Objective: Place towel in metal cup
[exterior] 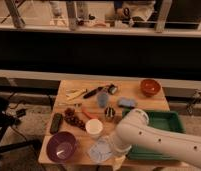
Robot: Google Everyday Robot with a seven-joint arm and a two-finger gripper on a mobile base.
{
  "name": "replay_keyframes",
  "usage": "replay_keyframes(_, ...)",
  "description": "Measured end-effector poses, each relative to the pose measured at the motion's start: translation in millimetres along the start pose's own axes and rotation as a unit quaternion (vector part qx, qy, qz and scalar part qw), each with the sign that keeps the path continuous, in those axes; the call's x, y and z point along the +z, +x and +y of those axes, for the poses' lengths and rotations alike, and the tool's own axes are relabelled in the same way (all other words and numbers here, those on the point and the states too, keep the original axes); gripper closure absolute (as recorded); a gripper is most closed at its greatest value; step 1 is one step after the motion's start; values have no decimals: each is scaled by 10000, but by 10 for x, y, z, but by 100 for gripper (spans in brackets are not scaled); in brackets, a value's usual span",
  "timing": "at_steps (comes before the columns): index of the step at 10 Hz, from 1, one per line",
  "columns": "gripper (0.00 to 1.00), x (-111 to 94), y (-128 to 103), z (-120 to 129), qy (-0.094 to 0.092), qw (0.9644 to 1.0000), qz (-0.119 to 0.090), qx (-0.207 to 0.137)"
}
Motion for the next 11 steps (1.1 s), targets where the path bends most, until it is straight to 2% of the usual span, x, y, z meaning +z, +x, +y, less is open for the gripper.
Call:
replay_keyframes(3,20,80,22,-73,112,9998,-17,-152)
replay_keyframes(5,20,178,38,-104,120,9997,-2,-230)
replay_keyframes(11,20,556,236,-254,-68,10000,-23,-66)
